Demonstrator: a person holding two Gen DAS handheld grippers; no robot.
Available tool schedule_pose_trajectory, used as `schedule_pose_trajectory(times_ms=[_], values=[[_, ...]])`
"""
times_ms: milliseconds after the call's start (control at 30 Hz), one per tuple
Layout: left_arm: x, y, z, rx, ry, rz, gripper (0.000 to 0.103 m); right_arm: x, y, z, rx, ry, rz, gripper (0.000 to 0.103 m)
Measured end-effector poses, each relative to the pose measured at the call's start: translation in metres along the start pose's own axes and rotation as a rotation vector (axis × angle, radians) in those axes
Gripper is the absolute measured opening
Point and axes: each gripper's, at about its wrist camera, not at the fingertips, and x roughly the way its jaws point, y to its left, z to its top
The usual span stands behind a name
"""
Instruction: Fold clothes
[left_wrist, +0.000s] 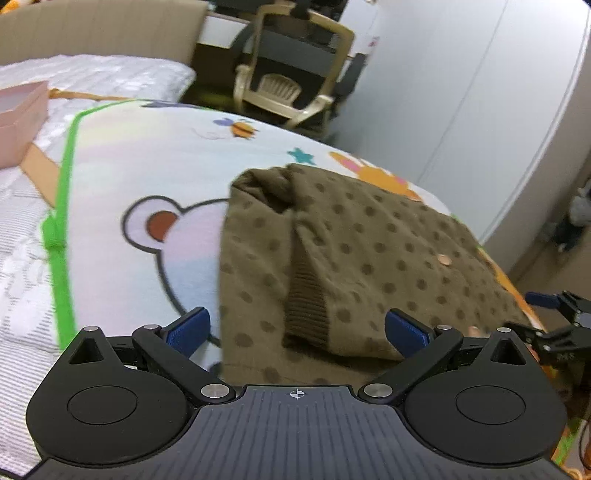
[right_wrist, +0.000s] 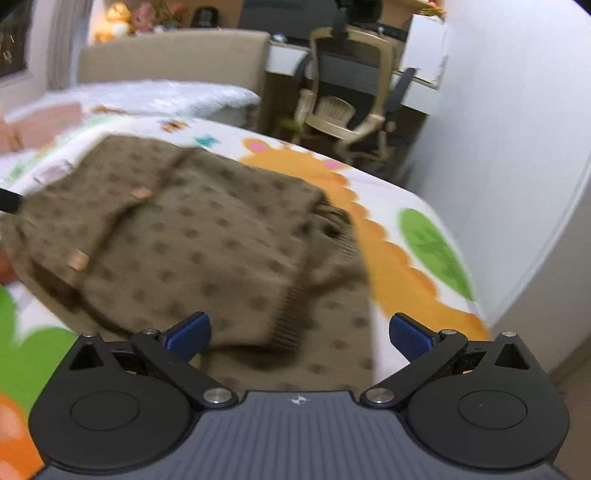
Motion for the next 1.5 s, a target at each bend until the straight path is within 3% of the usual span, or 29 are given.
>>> schedule_pose_trajectory(times_ms=[200, 333, 467, 600, 700, 833, 933, 1100, 1167, 1333, 1500], values=[[0.001, -0.044, -0.019, 0.098, 0.055, -0.124, 0.103, 0.020, -0.036, -0.003, -0.007, 0.040, -0.111, 0.103], [0.001, -0.074, -0.031, 0.163, 0.092, -0.206, 0.103, 0.034, -0.057, 0.002, -0.017, 0.062, -0.252, 0.103], [-0.005, -0.098, -0.043, 0.225, 0.127, -0.273, 0.103, 0.017, -0.071, 0.005, -0.004, 0.029, -0.249, 0.103], [-0.026, -0.093, -0.039, 0.215, 0.115, -0.306, 0.103, -0.006, -0.059, 0.014, 0.048, -0.052, -0.131, 0.103], [-0.040, -0.080, -0.015, 0.179, 0.025, -0.279, 0.103, -0.020, -0.046, 0.024, 0.077, -0.113, -0.033, 0.103], [-0.020, -0.072, 0.026, 0.100, -0.053, -0.267, 0.103, -0.019, -0.001, 0.047, 0.074, -0.172, 0.222, 0.103], [0.004, -0.068, 0.055, 0.034, -0.084, -0.280, 0.103, -0.005, 0.035, 0.058, 0.050, -0.162, 0.388, 0.103], [0.070, -0.057, 0.072, -0.020, 0.017, -0.222, 0.103, 0.032, 0.085, 0.049, -0.091, -0.018, 0.374, 0.103], [0.087, -0.050, 0.070, -0.034, 0.057, -0.197, 0.103, 0.024, 0.091, 0.035, -0.145, -0.037, 0.337, 0.103], [0.083, -0.050, 0.060, 0.035, 0.054, -0.204, 0.103, 0.007, 0.080, 0.029, -0.169, 0.043, 0.390, 0.103], [0.083, -0.052, 0.056, 0.069, 0.041, -0.201, 0.103, -0.001, 0.051, 0.050, -0.113, -0.019, 0.394, 0.103]])
